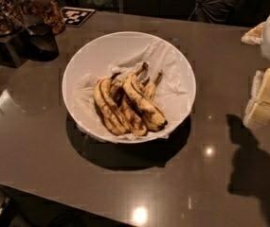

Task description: Pick banana from white bowl

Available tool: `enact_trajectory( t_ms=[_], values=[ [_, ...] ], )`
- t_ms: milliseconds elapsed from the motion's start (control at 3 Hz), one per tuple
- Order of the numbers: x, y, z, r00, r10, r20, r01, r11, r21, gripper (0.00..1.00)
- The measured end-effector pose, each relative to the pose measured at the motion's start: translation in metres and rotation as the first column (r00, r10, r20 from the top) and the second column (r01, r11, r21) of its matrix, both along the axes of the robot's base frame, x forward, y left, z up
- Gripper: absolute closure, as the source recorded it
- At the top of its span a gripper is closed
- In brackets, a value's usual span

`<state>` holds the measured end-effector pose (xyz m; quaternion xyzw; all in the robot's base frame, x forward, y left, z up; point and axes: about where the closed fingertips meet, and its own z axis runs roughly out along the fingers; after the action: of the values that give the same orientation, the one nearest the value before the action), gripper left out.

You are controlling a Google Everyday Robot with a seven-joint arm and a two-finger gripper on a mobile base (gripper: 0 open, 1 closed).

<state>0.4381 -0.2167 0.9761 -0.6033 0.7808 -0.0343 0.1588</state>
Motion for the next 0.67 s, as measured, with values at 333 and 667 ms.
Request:
enact_trajectory(
  t_ms=[333,667],
  values=[
    [0.000,0.000,0.000,1.0000,0.000,0.000,0.000,1.000,0.000,0.00],
    [-0.006,0.012,0.003,0.9996,0.019,-0.021,-0.019,1.000,-0.015,0.00]
  ],
)
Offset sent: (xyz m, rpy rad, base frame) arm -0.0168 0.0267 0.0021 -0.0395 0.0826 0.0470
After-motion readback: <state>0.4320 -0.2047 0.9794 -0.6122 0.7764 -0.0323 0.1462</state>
